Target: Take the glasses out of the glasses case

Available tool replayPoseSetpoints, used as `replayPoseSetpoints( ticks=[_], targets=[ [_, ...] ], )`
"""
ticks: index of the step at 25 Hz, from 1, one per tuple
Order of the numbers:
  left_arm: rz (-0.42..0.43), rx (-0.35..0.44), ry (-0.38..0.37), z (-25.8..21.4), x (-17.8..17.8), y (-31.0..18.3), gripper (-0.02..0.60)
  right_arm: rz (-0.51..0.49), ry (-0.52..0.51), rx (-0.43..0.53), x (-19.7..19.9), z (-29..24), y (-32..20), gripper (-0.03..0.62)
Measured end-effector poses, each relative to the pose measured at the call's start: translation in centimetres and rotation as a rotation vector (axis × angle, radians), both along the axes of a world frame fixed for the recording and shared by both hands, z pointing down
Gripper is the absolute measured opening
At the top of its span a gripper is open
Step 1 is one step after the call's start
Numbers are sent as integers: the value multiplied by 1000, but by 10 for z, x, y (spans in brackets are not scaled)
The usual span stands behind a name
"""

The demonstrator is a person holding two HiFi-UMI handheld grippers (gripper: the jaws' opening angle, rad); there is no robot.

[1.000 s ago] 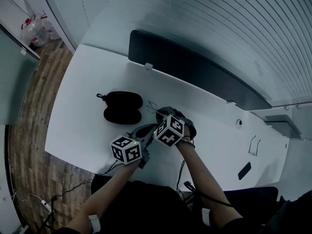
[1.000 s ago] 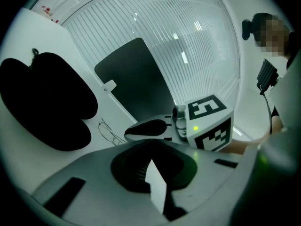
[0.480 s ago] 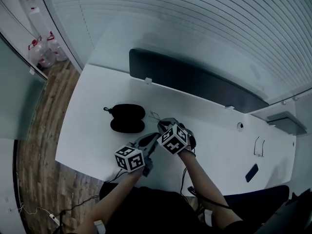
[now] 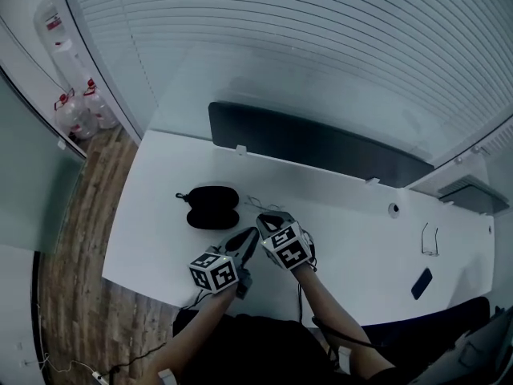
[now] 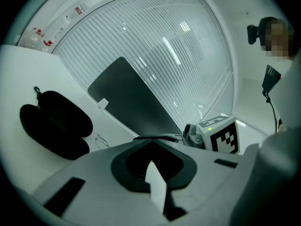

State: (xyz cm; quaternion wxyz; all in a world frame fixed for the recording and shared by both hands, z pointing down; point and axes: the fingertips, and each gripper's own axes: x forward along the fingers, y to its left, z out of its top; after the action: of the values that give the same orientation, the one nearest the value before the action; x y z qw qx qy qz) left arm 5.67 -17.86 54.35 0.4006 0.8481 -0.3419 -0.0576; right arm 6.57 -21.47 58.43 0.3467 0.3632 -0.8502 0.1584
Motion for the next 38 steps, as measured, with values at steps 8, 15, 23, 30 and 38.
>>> replayPoseSetpoints(
  ticks=[8,15,23,30,38],
  targets=[
    [23,44,-37,-11,0,10,11,138,-198,20,7,-14,21,20],
    [28,92,-64,-17,4,33,11,277,-366,57,13,-29,50,20],
    [-3,162,-115,-26,-2,49,11,313,-435,106,2,-39,79,18],
    [-15,163,-119,-31,-4,64,11,294,-443,100,-2,-43,94,18],
    [-44,160,-123,-32,-10,83,11,265,-464,87,-8,-43,113,18]
  ],
)
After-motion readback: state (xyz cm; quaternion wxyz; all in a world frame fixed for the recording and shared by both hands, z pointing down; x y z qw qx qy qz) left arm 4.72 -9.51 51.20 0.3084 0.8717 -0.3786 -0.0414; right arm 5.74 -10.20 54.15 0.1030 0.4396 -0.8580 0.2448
